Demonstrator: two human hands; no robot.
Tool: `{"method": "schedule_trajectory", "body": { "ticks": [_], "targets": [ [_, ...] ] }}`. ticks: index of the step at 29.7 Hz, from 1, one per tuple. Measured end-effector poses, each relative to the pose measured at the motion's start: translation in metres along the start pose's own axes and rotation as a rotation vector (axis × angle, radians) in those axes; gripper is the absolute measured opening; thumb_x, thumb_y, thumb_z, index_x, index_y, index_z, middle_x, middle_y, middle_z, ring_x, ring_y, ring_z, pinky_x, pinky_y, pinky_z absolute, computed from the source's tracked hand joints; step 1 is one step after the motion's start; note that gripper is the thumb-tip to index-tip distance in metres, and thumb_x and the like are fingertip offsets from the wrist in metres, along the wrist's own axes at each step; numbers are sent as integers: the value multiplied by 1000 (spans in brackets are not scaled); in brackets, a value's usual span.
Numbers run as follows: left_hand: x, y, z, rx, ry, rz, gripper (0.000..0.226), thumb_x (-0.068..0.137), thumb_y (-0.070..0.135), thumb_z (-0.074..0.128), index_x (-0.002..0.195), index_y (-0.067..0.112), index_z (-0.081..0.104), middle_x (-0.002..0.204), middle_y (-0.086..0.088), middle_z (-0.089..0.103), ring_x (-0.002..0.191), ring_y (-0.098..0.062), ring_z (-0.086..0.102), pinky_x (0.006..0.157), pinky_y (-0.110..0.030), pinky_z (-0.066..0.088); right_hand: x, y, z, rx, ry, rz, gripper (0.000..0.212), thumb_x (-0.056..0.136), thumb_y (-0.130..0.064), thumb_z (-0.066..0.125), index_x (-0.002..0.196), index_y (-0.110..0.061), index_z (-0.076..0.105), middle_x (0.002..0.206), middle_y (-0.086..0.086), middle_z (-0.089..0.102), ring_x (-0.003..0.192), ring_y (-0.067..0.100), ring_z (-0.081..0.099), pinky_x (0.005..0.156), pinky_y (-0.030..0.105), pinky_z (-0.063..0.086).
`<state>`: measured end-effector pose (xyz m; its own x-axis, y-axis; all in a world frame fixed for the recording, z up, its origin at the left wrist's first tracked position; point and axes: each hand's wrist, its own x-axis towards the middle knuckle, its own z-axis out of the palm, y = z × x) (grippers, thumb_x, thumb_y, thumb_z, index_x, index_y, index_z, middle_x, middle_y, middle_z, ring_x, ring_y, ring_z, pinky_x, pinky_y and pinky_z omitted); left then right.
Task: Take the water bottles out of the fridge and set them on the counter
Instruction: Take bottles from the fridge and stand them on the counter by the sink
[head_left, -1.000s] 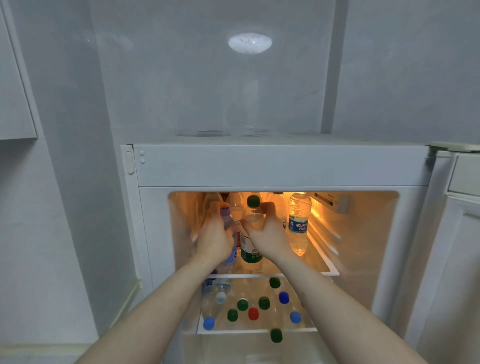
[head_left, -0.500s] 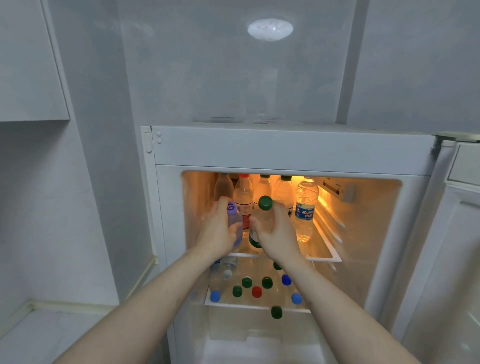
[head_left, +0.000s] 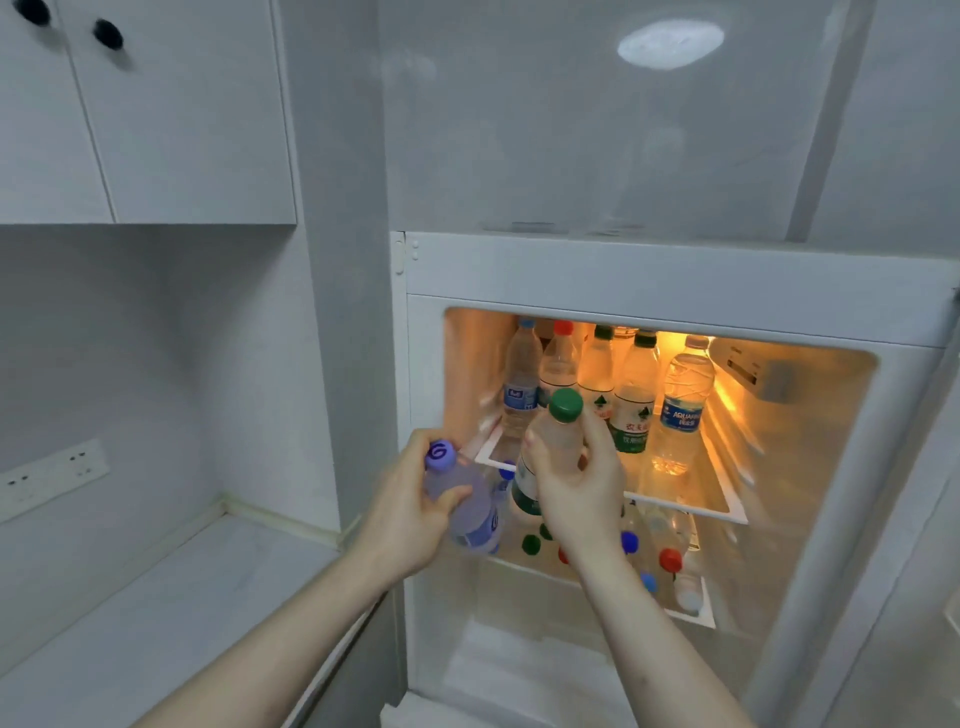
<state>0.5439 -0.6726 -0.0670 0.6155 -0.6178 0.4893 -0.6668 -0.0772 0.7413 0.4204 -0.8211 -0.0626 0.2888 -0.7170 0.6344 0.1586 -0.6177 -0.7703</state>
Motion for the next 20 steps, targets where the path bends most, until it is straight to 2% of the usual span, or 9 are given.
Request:
{"method": "schedule_trajectory", "body": {
  "ticks": [3,6,7,10,12,15,17,18,20],
  "targets": [
    [-58,-13,-38,89,17,-104,40,89,15,75,112,38,52,111,21,65,101,-5,62,86,-37,58,-35,-15,12,100,-161,19,51,90,-25,80,124,-53,54,121,-36,61,121,-15,53,100,10,40],
    [-113,-20,-70,140,25,-184,39,89,14,74,115,36,55,115,22,64,108,-4,61,86,-39,59,-67,-23,24,178,-272,13,49,89,-19,81,120,-49,59,114,-40,64,114,-13,58,93,5,42],
    [-136,-21,-81,151,36,-220,38,90,13,74,114,36,55,116,22,64,109,-4,60,85,-38,59,-81,-26,29,210,-324,34,46,88,-18,81,121,-45,62,116,-35,67,115,-9,60,95,9,44],
    [-206,-23,-119,196,137,-342,35,91,15,75,113,35,56,118,25,63,112,-1,59,86,-29,58,-127,-37,57,275,-544,130,39,87,-19,83,119,-35,69,115,-19,73,111,4,66,98,35,55],
    [-246,-23,-140,223,188,-416,34,91,18,76,111,38,56,118,28,64,113,2,60,84,-25,57,-156,-49,71,325,-655,180,37,86,-18,83,116,-37,71,111,-16,75,107,7,68,97,42,56],
    [-310,-16,-177,252,297,-535,36,91,19,77,109,42,56,118,27,65,106,-7,65,78,-25,56,-205,-77,98,398,-830,195,39,86,-17,83,109,-45,70,109,-17,75,105,8,69,92,34,56],
    [-340,-13,-192,282,339,-587,35,90,19,77,110,42,58,116,24,67,101,-14,67,79,-34,59,-227,-91,106,421,-913,214,40,85,-15,83,109,-44,69,107,-18,75,103,5,68,85,22,54],
    [-361,-12,-203,289,389,-625,34,91,19,76,110,41,59,115,23,68,101,-14,67,81,-38,60,-244,-103,114,437,-974,194,40,85,-15,83,110,-43,69,107,-17,74,102,4,68,81,16,53],
    [-406,-2,-227,310,471,-683,31,92,21,75,109,42,60,113,21,68,101,-12,67,84,-42,59,-284,-132,128,468,-1091,196,39,85,-15,84,112,-40,70,107,-16,74,101,3,69,81,13,51]
  ]
}}
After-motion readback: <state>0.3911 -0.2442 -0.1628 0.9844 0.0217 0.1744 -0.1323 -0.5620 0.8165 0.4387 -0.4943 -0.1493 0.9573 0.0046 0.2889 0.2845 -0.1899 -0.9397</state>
